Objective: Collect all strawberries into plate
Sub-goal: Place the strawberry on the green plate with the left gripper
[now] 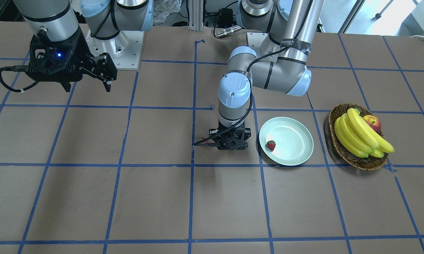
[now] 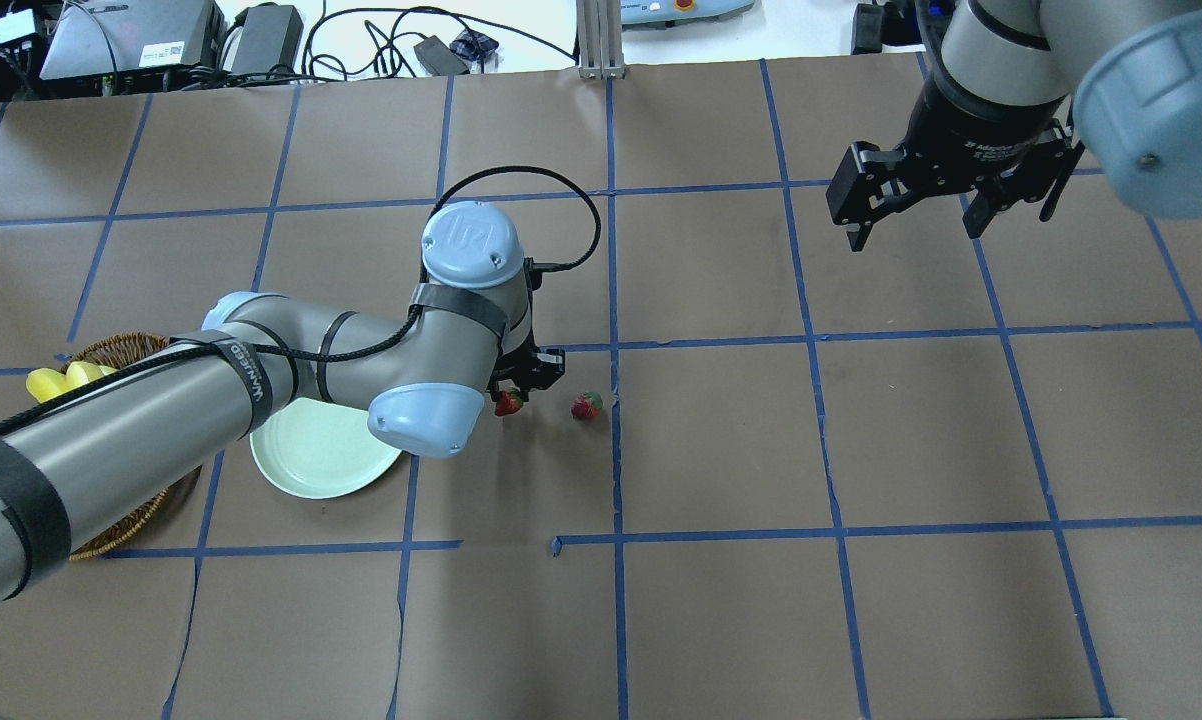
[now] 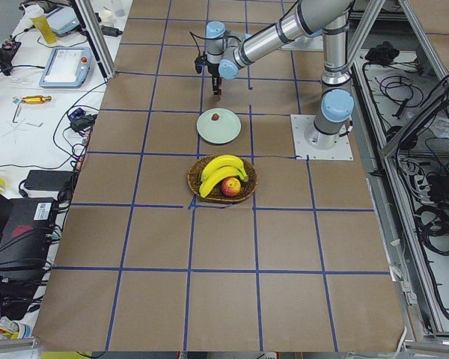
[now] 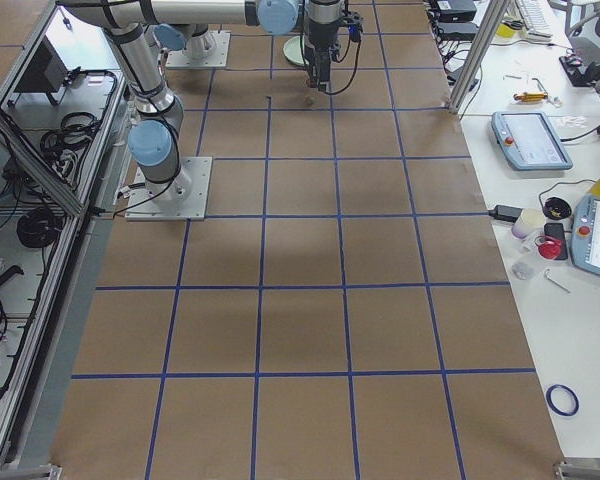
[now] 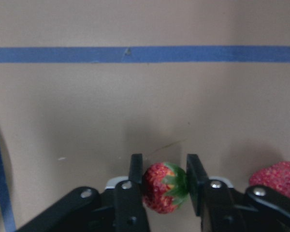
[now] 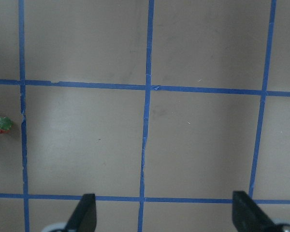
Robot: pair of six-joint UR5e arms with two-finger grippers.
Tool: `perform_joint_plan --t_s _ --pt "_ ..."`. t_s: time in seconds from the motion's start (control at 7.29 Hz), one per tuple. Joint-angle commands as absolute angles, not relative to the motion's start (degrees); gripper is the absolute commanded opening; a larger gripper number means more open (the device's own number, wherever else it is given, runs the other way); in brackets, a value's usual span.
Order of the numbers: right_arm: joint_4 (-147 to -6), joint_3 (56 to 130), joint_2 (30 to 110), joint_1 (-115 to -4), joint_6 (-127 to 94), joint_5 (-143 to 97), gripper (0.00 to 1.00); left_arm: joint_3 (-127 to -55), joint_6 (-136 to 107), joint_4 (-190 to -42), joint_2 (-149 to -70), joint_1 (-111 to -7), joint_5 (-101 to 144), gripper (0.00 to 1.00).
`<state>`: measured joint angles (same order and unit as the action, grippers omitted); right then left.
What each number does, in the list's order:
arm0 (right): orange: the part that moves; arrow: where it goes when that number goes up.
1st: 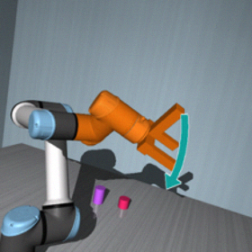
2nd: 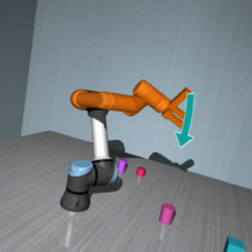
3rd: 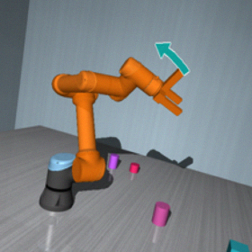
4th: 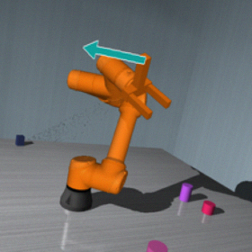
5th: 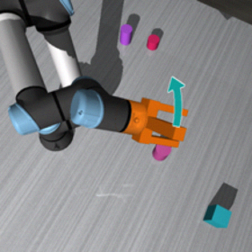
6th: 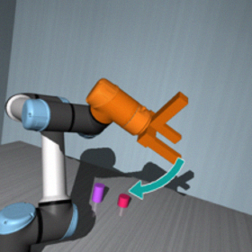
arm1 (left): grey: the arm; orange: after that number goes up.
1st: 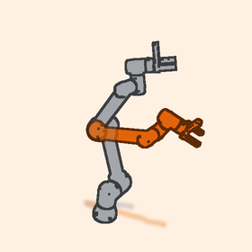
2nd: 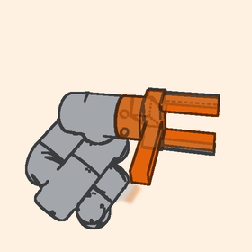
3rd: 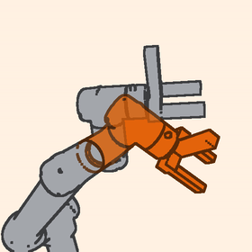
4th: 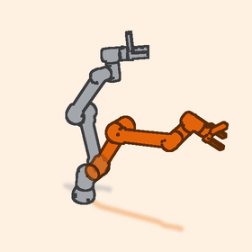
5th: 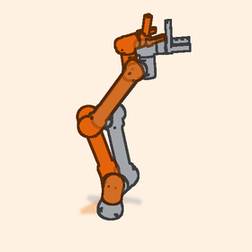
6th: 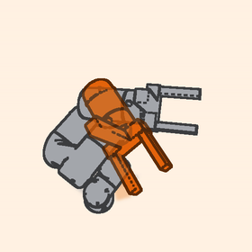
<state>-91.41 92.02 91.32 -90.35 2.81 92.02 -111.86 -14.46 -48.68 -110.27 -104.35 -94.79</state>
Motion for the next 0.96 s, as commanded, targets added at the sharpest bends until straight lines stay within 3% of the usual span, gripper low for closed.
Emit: perform_joint_plan --t_s 0.0,0.41,0.55,0.69,0.82 --pt "-91.4 92.0 91.3 -90.4 2.8 92.0 1.0 -110.4 -5.8 -56.2 -106.5 -95.0 -96.2 0.09" --pt "-91.4 92.0 91.3 -90.4 2.8 92.0 1.0 -113.5 8.1 -56.3 -105.6 -84.9 -98.1 0.12" --pt "-91.4 92.0 91.3 -90.4 2.8 92.0 1.0 -116.1 9.5 -55.1 -105.9 -84.3 -98.0 0.48" --pt "-91.4 92.0 91.3 -90.4 2.8 92.0 1.0 -116.6 9.3 -53.6 -105.7 -84.5 -98.0 0.99" --pt "-91.4 92.0 91.3 -90.4 2.8 92.0 1.0 -116.3 8.4 -53.1 -105.4 -85.7 -97.7 1.0"
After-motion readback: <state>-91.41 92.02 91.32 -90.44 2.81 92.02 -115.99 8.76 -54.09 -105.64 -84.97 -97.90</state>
